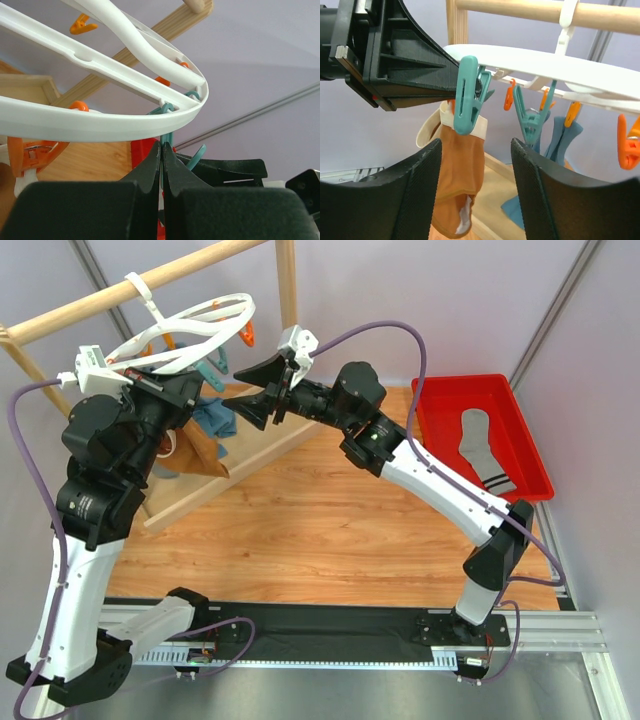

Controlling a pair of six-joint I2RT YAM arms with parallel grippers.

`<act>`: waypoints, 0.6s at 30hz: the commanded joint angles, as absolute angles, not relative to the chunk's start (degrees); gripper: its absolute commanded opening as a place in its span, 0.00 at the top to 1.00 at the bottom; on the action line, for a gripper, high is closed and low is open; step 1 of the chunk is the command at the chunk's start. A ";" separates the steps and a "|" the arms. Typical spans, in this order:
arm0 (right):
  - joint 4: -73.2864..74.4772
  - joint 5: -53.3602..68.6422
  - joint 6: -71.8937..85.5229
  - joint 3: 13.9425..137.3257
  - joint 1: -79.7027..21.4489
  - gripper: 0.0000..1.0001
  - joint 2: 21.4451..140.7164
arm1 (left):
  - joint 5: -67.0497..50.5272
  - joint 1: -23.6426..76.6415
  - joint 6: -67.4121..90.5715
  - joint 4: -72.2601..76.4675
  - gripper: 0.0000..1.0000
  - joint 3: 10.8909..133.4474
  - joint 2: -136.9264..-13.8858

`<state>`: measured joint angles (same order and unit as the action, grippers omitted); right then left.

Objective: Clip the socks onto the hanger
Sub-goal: Open the clamp at the hanger.

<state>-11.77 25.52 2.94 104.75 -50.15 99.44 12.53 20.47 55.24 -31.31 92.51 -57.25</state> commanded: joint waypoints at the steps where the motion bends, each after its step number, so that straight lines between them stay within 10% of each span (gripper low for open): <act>1: -13.38 29.35 0.18 109.24 -49.92 0.42 100.54 | 11.69 20.30 56.69 -32.52 1.00 95.36 -56.52; 18: -5.19 35.95 -0.53 120.41 -48.96 0.55 106.26 | 9.76 20.21 53.62 -32.96 1.00 96.94 -57.39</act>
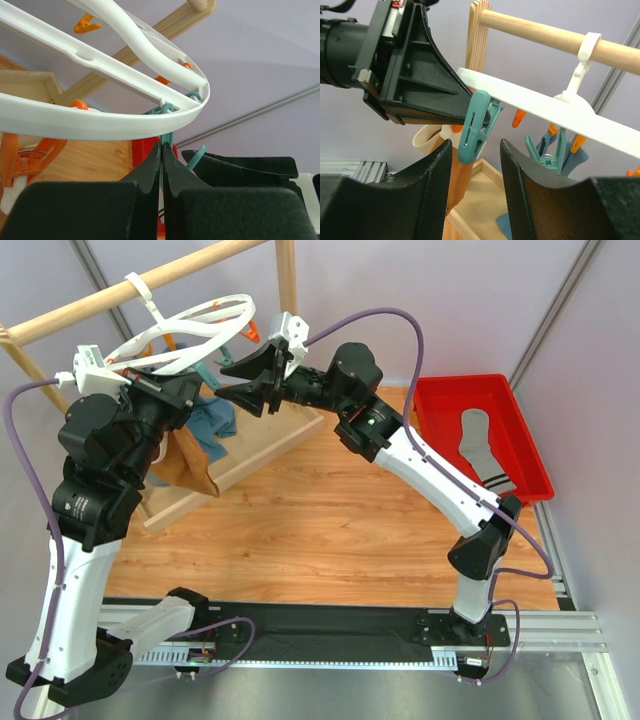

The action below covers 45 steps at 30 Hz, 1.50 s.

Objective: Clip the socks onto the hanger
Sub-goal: Open the clamp at the hanger.

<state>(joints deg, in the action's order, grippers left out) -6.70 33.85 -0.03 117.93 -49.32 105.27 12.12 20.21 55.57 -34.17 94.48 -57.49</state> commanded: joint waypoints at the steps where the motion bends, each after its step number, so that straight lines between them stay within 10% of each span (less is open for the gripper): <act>1: -5.19 35.77 -0.61 120.50 -49.04 0.55 106.52 | 9.58 20.21 53.44 -32.96 1.00 96.86 -57.48; 17: -5.80 31.83 -0.35 121.38 -49.31 0.66 107.93 | 6.86 20.21 54.93 -30.06 1.00 93.61 -57.57; 22: -5.28 29.27 1.13 121.90 -49.39 0.97 108.02 | 6.15 20.21 55.90 -29.44 1.00 93.16 -57.48; 26: -3.17 29.62 3.42 123.93 -49.48 1.00 108.46 | 6.24 20.21 55.81 -28.14 1.00 90.98 -56.43; 36: -1.85 29.09 6.24 124.71 -49.83 1.00 108.37 | 4.31 20.21 53.18 -20.75 0.36 84.02 -51.24; 45: -0.26 31.82 5.89 125.33 -50.36 1.00 107.75 | 4.22 20.21 42.81 -21.71 0.27 89.83 -54.76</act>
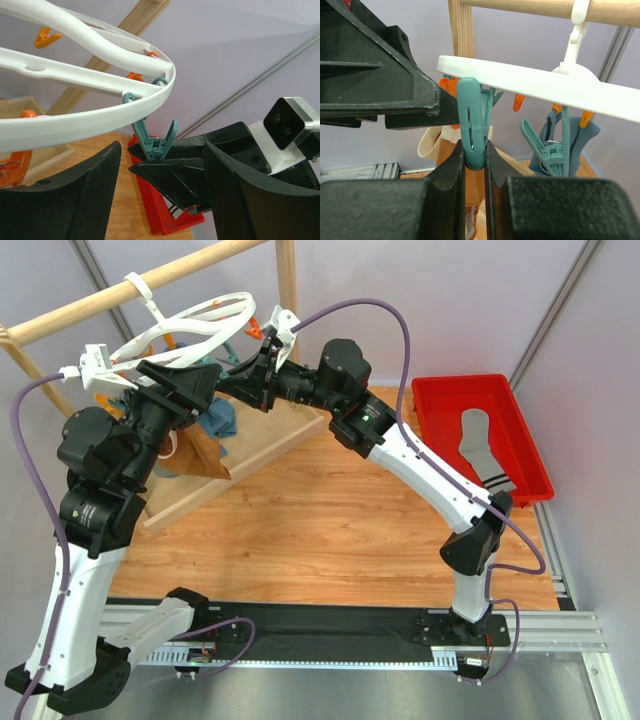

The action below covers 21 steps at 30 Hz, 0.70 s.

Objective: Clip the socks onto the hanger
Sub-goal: Open the clamp at the hanger.

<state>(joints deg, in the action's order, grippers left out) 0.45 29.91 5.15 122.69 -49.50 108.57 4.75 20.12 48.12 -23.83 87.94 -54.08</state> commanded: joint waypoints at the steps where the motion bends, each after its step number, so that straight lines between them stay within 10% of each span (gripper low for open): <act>1: -0.26 31.82 5.80 125.68 -50.45 1.00 107.75 | 4.31 20.21 42.11 -21.01 0.27 89.82 -54.93; 21: 1.32 33.49 5.97 125.77 -50.71 1.00 108.02 | 8.44 20.21 40.96 -19.52 0.41 90.27 -54.93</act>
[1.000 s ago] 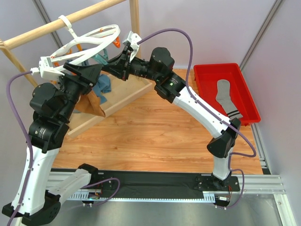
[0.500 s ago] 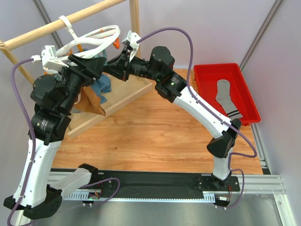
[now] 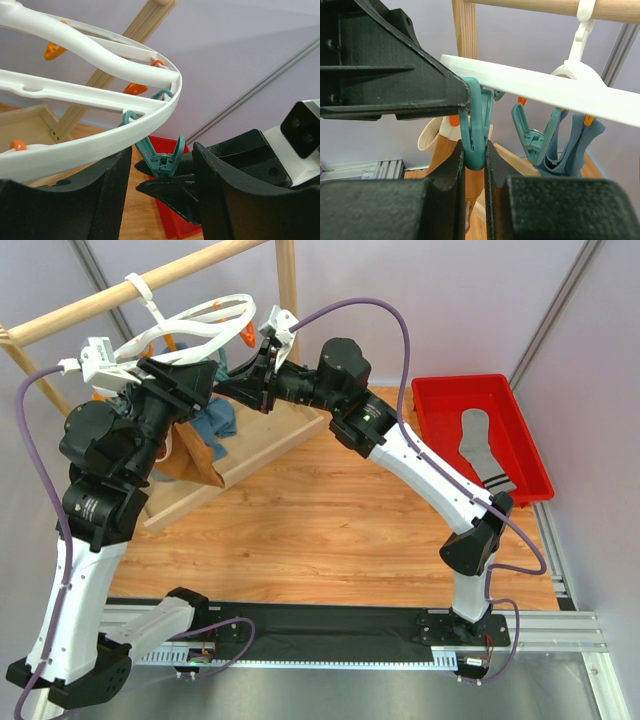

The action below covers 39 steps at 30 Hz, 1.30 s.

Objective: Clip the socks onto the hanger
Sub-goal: Open the clamp at the hanger.

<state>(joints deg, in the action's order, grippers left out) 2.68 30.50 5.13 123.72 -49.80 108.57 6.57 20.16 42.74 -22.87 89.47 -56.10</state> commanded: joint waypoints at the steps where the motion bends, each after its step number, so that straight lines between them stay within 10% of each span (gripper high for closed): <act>1: 1.32 33.49 6.15 125.77 -50.63 1.00 108.02 | 8.52 20.21 41.04 -19.51 0.41 90.00 -54.84; 11: 0.70 34.10 6.68 126.03 -50.71 1.00 108.19 | 7.91 20.21 41.75 -19.95 0.57 90.97 -56.25; 25: 0.53 34.45 7.56 127.00 -50.89 1.00 109.07 | 7.12 20.21 42.19 -19.25 0.44 90.35 -56.69; 31: 0.70 34.72 7.29 126.13 -50.89 1.00 108.81 | 8.00 20.21 42.27 -19.60 0.65 90.97 -56.87; 35: 0.62 34.19 6.94 124.72 -50.89 0.99 108.02 | 9.31 20.13 42.62 -21.26 1.00 91.40 -57.30; 39: 2.28 30.60 6.42 123.14 -50.89 0.53 106.61 | 10.02 20.13 43.59 -23.11 1.00 92.46 -58.18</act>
<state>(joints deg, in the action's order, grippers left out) 2.72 30.70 6.35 123.57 -49.98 109.23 8.99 20.23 43.35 -22.59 90.21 -57.71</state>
